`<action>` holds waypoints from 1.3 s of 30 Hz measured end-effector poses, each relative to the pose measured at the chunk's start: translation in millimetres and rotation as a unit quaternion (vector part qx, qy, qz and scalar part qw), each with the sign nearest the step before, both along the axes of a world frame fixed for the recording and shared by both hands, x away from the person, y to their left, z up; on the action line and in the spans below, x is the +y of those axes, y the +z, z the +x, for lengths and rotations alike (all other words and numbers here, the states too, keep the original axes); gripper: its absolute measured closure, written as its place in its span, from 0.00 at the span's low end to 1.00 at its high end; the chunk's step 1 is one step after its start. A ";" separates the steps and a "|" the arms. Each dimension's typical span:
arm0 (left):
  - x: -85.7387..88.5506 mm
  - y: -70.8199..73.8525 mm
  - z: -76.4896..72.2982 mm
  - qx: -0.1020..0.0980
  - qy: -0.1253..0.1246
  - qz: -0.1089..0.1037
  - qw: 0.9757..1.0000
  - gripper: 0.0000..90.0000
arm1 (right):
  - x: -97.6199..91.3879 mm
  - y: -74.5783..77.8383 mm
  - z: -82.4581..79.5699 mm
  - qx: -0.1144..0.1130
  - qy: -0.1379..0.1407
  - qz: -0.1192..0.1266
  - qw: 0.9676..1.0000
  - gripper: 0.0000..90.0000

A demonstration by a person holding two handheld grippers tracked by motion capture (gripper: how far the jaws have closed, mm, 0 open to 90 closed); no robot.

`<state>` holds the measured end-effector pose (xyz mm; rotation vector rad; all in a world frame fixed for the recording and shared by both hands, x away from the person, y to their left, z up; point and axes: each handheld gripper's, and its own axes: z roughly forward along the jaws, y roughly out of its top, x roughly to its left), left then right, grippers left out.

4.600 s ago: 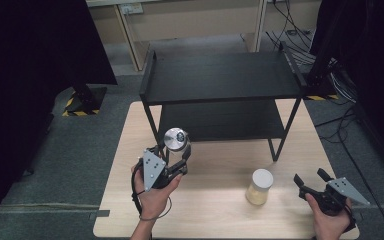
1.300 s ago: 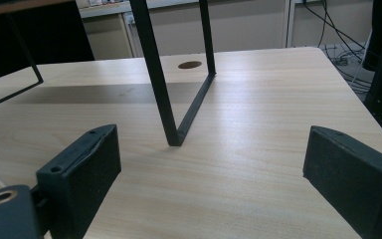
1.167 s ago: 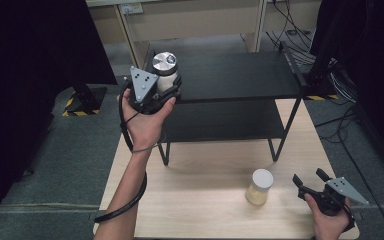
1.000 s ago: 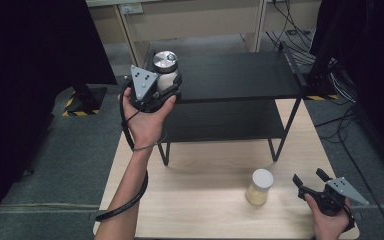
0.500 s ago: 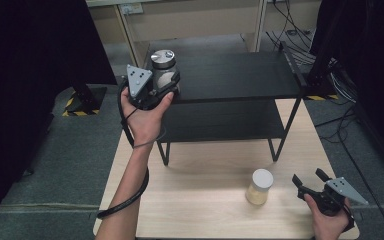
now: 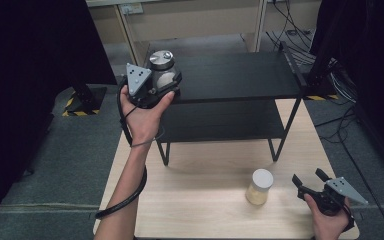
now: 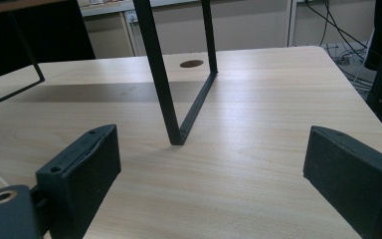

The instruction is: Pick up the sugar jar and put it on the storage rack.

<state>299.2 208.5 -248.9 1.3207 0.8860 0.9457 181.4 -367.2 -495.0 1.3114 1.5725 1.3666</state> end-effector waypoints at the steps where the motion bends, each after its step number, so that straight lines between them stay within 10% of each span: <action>1: -0.8 -1.0 -1.6 -0.007 0.002 0.003 1.000 0.16 | 0.0 0.0 0.0 0.000 0.000 0.000 1.000 0.09; 39: 21.9 -38.7 -50.6 -0.046 -0.025 0.013 0.999 0.09 | 1.1 0.4 0.0 0.000 0.000 -0.004 1.000 0.09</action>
